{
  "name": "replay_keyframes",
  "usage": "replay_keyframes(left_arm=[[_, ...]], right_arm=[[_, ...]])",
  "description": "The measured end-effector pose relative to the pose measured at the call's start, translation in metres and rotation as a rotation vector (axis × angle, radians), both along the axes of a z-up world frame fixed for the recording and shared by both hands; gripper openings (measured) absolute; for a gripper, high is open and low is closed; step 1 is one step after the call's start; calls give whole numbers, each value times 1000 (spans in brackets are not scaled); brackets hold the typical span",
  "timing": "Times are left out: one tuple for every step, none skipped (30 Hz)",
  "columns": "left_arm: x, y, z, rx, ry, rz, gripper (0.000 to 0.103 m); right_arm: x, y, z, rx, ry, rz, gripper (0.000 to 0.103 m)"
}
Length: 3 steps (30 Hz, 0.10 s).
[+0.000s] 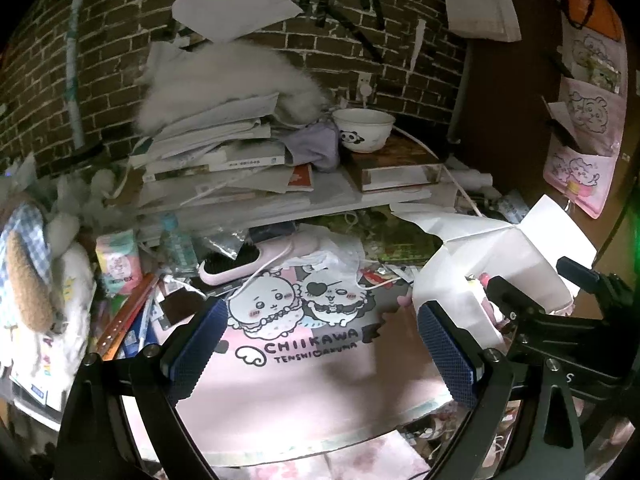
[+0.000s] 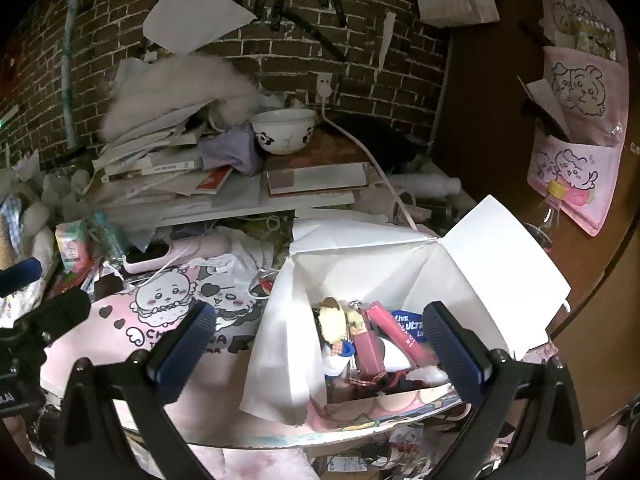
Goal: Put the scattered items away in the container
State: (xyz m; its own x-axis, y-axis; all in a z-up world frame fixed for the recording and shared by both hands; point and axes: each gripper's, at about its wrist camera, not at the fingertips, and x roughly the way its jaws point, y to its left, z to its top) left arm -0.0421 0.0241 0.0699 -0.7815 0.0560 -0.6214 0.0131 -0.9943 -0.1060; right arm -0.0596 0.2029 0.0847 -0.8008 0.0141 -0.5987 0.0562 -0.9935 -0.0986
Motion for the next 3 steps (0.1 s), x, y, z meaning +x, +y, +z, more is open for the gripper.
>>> replay_keyframes(left_arm=[[0,0,0,0,0,0,95],[0,0,0,0,0,0,95],[0,0,0,0,0,0,95]], right_arm=[[0,0,0,2,1,0,103],[0,0,0,3,1,0,103],[0,0,0,3,1,0,103]])
